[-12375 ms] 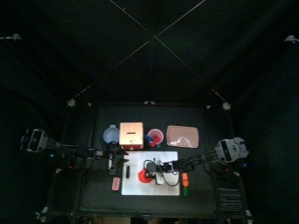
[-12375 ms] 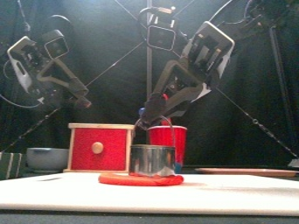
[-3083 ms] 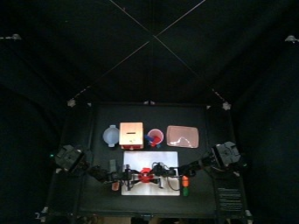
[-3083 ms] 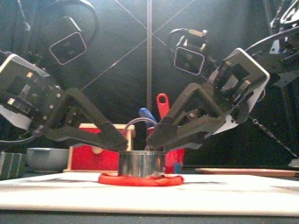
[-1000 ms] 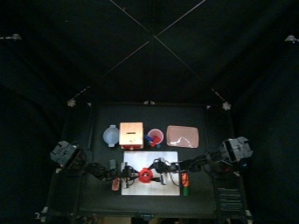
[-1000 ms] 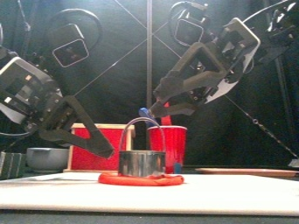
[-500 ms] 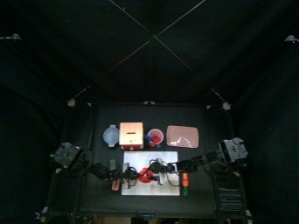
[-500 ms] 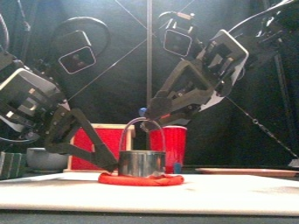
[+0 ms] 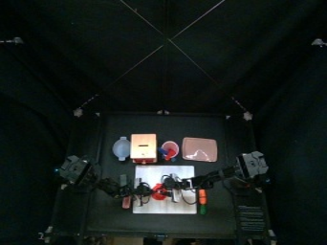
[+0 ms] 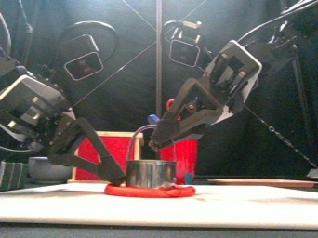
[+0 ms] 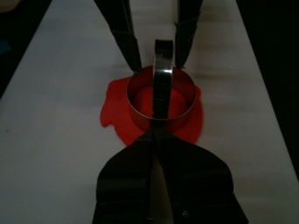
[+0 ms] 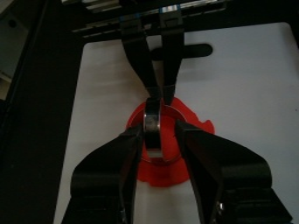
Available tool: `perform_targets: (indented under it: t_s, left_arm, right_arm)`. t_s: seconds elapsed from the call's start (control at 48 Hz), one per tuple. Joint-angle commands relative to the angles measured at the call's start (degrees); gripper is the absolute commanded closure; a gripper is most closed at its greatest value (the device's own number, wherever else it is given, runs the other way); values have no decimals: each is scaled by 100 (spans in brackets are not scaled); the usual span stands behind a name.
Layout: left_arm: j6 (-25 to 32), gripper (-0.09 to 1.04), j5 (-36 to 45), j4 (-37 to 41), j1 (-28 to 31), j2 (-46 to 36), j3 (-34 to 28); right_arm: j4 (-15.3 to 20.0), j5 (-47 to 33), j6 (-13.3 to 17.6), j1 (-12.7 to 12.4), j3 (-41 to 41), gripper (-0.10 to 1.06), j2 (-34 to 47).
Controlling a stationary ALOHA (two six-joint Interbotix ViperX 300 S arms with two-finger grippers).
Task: Get the cutter from the drawer then cut the dough then place the extra dough in the bowl
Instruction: Cut the dough
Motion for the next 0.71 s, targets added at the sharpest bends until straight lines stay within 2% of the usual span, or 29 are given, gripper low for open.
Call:
perform_targets:
  t_s: [0.021,0.271,0.604,0.708]
  left_arm:
    - [0,42,35,0,53,-53,-70]
    - [-9,42,44,-9,62,-53,-62]
    - [-26,42,220,-9,105,-9,-79]
    - [-26,42,220,-9,114,-9,-79]
  right_arm:
    - [0,-18,0,-18,-105,26,-123]
    - [-9,-18,0,-18,-105,37,-123]
    - [-26,-18,-18,-35,-141,39,-149]
    - [-26,-18,-26,-53,-132,43,-185]
